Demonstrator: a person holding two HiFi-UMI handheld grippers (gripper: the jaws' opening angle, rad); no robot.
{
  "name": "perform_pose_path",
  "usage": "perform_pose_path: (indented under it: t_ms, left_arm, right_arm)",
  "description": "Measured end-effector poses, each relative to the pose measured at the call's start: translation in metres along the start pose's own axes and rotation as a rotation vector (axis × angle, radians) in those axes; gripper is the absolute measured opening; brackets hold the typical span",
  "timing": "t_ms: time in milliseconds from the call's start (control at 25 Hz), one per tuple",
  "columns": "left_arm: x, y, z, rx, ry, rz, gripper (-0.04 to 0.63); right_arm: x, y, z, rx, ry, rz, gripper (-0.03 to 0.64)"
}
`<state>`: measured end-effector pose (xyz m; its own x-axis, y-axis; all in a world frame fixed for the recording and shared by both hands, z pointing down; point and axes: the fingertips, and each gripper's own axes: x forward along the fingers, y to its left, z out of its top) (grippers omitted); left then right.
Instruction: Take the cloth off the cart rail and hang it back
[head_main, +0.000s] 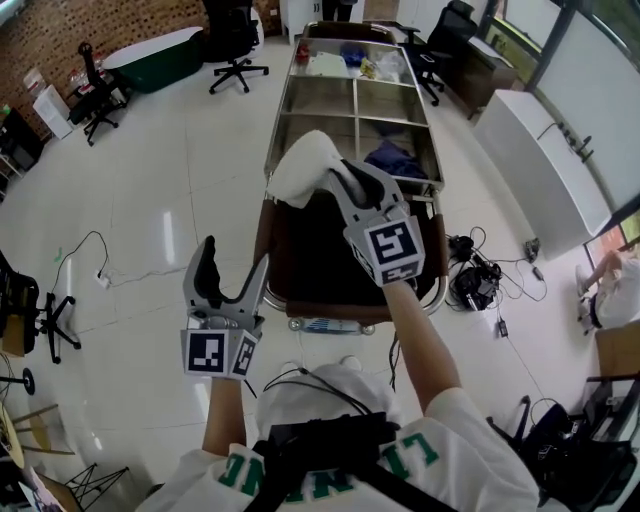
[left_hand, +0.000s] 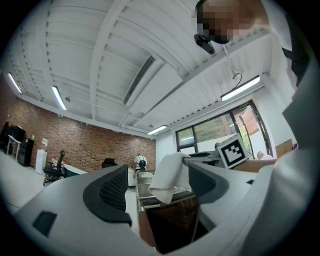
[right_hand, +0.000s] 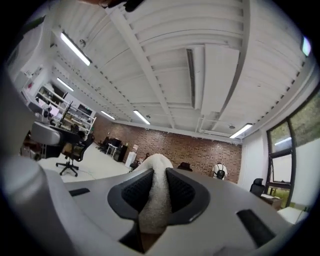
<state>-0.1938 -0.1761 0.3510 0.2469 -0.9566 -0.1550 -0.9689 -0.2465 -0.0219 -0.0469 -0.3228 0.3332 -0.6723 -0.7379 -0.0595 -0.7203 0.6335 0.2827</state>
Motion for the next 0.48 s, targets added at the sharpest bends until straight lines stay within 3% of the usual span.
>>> perform_pose_path:
  t_ms: [120, 320, 440, 480]
  left_arm:
    - [-0.009, 0.008, 0.002, -0.001, -0.001, 0.030, 0.377]
    - [-0.026, 0.025, 0.001, -0.006, 0.003, 0.074, 0.377]
    - [-0.033, 0.030, -0.002, -0.011, 0.013, 0.090, 0.377]
    - [-0.035, 0.031, -0.003, -0.012, 0.015, 0.093, 0.377]
  right_arm:
    - [0.043, 0.005, -0.023, -0.027, 0.109, 0.086, 0.097]
    - [0.097, 0.012, -0.106, -0.099, 0.388, 0.164, 0.139]
    - [0.108, 0.011, -0.140, -0.127, 0.503, 0.179, 0.368]
    - [0.109, 0.011, -0.144, -0.129, 0.517, 0.181, 0.383]
